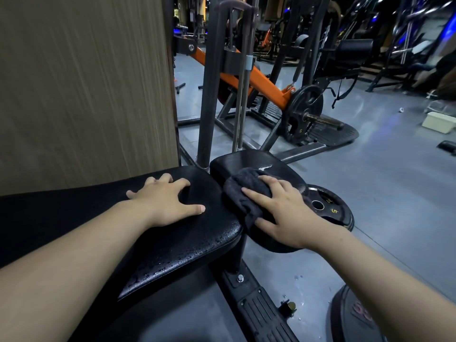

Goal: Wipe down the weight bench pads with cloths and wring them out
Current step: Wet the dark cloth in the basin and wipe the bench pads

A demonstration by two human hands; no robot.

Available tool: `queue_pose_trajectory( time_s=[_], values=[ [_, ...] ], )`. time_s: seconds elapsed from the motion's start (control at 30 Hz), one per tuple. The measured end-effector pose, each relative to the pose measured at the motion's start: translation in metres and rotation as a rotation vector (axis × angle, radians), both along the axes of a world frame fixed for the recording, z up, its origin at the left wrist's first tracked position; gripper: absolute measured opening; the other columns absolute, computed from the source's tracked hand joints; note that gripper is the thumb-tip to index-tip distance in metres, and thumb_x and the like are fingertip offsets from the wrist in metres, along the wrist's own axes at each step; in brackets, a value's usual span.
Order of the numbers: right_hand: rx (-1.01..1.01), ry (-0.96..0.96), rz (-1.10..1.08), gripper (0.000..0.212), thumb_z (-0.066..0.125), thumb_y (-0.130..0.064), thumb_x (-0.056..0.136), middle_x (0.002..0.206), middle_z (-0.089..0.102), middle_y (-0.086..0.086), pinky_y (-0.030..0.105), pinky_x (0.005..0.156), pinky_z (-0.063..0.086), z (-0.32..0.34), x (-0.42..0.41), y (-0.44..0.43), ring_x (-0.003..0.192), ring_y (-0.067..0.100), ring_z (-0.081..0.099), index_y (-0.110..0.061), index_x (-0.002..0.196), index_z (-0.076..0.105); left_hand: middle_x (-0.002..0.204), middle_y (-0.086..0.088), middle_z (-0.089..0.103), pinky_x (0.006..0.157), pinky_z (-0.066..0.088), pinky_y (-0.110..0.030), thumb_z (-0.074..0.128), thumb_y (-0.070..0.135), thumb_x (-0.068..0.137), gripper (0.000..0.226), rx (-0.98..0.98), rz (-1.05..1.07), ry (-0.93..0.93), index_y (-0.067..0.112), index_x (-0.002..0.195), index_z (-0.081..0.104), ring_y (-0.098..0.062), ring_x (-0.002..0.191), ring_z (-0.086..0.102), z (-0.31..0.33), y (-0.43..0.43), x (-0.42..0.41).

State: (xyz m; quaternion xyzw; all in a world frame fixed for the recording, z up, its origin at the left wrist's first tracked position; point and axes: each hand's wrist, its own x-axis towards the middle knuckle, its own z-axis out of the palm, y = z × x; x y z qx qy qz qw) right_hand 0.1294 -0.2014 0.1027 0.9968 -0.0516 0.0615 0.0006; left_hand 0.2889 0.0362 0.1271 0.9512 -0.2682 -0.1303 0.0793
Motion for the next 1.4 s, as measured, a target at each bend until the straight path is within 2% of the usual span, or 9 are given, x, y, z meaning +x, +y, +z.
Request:
queue_pose_trajectory(
  time_s=[0.1,0.23,0.47,0.67,0.83,1.0,1.17,1.33,1.4],
  values=[
    [-0.064,-0.008,-0.010,0.063,0.045,-0.054,0.092,0.158,0.021,0.012,0.049,0.106,0.034,0.002,0.017,0.007,0.131,0.039,0.032,-0.045,0.152,0.026,0.150,0.008,0.030,0.105,0.027,-0.068,0.049,0.087,0.070,0.081,0.008,0.000,-0.007,0.050,0.140,0.033,-0.027,0.139,0.023,0.000,0.000,-0.002],
    [-0.108,-0.017,-0.081,0.063,0.047,-0.055,0.093,0.157,0.022,0.012,0.048,0.101,0.038,0.005,0.042,0.016,0.126,0.040,0.037,-0.045,0.151,0.026,0.151,0.007,0.028,0.106,0.026,-0.068,0.049,0.087,0.071,0.082,0.016,-0.002,-0.007,0.049,0.142,0.033,-0.027,0.140,0.022,0.001,0.000,-0.003],
    [-0.034,0.015,-0.135,0.069,0.054,-0.059,0.086,0.152,0.026,0.009,0.054,0.103,0.037,0.015,0.100,0.015,0.124,0.041,0.038,-0.044,0.149,0.030,0.151,0.007,0.028,0.105,0.027,-0.069,0.048,0.087,0.070,0.083,0.012,-0.010,-0.002,0.049,0.142,0.032,-0.027,0.140,0.022,0.001,0.001,-0.001],
    [-0.032,0.027,-0.175,0.068,0.054,-0.061,0.085,0.149,0.028,0.010,0.052,0.101,0.035,0.015,0.162,0.017,0.124,0.041,0.036,-0.041,0.148,0.034,0.149,0.008,0.029,0.105,0.026,-0.068,0.047,0.087,0.071,0.084,0.012,-0.013,-0.013,0.049,0.143,0.031,-0.025,0.139,0.022,0.000,0.001,-0.001],
    [-0.070,0.078,-0.197,0.063,0.050,-0.066,0.085,0.139,0.036,0.008,0.054,0.101,0.035,0.017,0.196,0.021,0.122,0.040,0.038,-0.038,0.140,0.047,0.151,0.008,0.026,0.107,0.024,-0.068,0.045,0.087,0.072,0.084,0.018,-0.016,-0.021,0.048,0.144,0.029,-0.025,0.141,0.019,0.000,0.002,0.000],
    [-0.046,0.143,-0.201,0.074,0.044,-0.078,0.077,0.140,0.039,0.007,0.053,0.105,0.033,0.024,0.204,0.006,0.128,0.039,0.036,-0.041,0.141,0.048,0.153,0.009,0.024,0.108,0.024,-0.067,0.044,0.088,0.072,0.085,0.013,-0.016,-0.025,0.049,0.145,0.026,-0.023,0.142,0.017,0.000,0.004,0.001],
    [0.051,0.183,-0.325,0.089,0.035,-0.095,0.067,0.154,0.028,0.006,0.057,0.112,0.027,0.032,0.197,-0.031,0.139,0.040,0.029,-0.046,0.142,0.045,0.155,0.008,0.022,0.111,0.019,-0.068,0.044,0.086,0.073,0.083,0.006,-0.016,-0.018,0.049,0.146,0.026,-0.022,0.143,0.016,0.000,0.004,0.001],
    [0.214,0.122,-0.414,0.094,0.044,-0.093,0.066,0.152,0.027,0.009,0.052,0.112,0.033,0.030,0.171,-0.074,0.137,0.040,0.034,-0.045,0.146,0.038,0.155,0.008,0.022,0.111,0.018,-0.069,0.044,0.086,0.073,0.084,-0.001,-0.020,-0.018,0.048,0.146,0.026,-0.023,0.143,0.016,-0.001,0.005,0.002],
    [0.209,0.093,-0.398,0.094,0.046,-0.091,0.068,0.152,0.027,0.011,0.050,0.112,0.034,0.027,0.155,-0.079,0.136,0.041,0.034,-0.042,0.148,0.036,0.153,0.008,0.023,0.109,0.019,-0.070,0.045,0.087,0.073,0.083,-0.009,-0.022,-0.019,0.048,0.145,0.028,-0.024,0.142,0.017,-0.002,0.004,0.002]
  ],
)
